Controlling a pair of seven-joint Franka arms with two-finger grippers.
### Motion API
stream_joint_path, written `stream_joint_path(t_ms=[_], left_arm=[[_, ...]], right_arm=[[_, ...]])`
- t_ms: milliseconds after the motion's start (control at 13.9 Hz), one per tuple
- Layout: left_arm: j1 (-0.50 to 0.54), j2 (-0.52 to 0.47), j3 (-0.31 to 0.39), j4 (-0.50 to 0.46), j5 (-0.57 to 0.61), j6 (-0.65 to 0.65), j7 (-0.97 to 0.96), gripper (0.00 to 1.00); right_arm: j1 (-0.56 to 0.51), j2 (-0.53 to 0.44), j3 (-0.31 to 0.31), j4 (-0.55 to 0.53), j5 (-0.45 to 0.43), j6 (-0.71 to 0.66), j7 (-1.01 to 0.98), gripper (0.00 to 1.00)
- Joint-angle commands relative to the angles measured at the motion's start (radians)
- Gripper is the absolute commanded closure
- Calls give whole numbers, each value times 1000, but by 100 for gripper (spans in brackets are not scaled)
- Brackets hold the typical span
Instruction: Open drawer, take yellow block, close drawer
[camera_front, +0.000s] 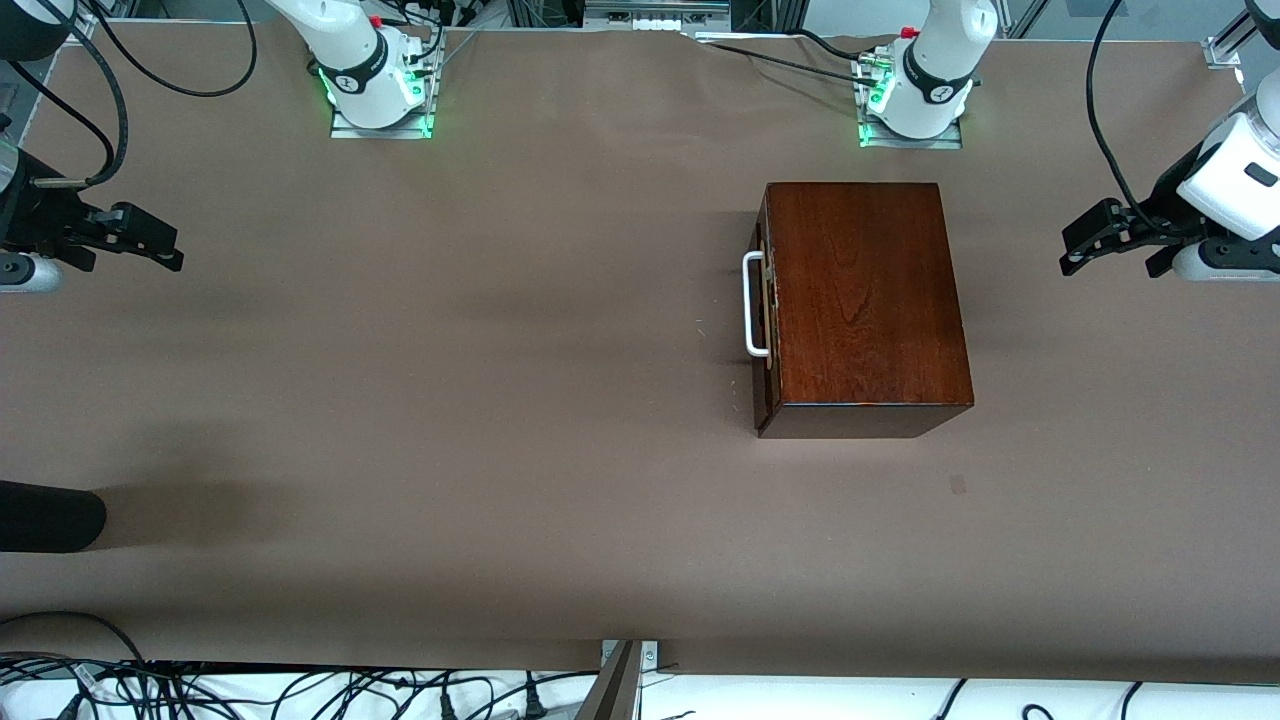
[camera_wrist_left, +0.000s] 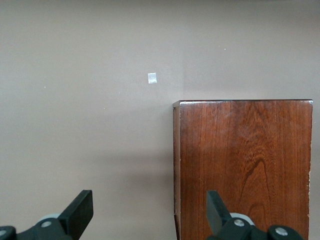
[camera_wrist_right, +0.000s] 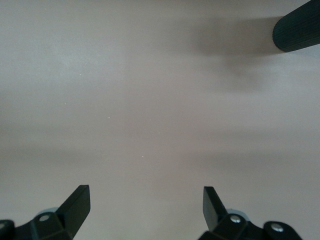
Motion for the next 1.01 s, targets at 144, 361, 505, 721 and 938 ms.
stream_joint_path(t_ms=[144,361,505,721,938], left_arm=[[7,13,-4,30,-13,-17,19,0],[7,15,-3,32,-16,-26,11,0],[7,16,-3,41,-16,-26,-7,0],[7,21,-3,46,-16,-26,-9,0],[7,24,-3,46,-17,-28,-7,0]], right_arm=[[-17,-4,16,8,3,0,-9,0],[-17,-1,16,8,3,2,-9,0],[-17,-3,16,8,3,3,-9,0],[-15,-4,16,8,3,-1,-9,0],[-14,-3,16,8,3,0,-9,0]])
